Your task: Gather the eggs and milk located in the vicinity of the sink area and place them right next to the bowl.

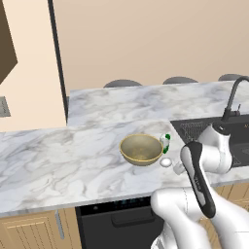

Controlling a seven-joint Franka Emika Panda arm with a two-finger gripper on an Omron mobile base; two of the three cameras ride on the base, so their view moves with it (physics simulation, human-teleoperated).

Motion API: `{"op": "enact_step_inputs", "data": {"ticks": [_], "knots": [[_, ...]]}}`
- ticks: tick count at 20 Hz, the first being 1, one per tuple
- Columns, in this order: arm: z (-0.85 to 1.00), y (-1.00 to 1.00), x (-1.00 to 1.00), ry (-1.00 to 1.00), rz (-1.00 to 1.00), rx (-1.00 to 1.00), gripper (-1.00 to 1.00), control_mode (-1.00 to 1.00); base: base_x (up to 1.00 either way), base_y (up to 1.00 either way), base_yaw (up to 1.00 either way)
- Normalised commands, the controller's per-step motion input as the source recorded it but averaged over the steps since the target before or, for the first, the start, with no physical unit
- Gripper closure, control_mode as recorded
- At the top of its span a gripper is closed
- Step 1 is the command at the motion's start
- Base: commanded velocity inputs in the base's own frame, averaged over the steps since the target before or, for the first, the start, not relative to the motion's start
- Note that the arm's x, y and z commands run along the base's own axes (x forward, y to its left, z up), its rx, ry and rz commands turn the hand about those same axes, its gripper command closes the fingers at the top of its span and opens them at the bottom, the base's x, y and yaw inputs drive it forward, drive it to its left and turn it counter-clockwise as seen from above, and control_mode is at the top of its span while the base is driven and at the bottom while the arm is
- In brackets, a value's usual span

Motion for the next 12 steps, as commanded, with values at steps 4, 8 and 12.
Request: {"op": "enact_step_inputs", "data": {"ticks": [4,8,12], "knots": [[-0.16,0.21,0.0,-0.01,0.0,0.0,1.0,-1.0,0.0,0.0,0.0],[-0.06,0.22,0.04,-0.02,0.0,0.0,1.0,-1.0,0.0,0.0,0.0],[-0.16,0.08,0.04,-0.02,0.0,0.0,1.0,-1.0,0.0,0.0,0.0]]}}
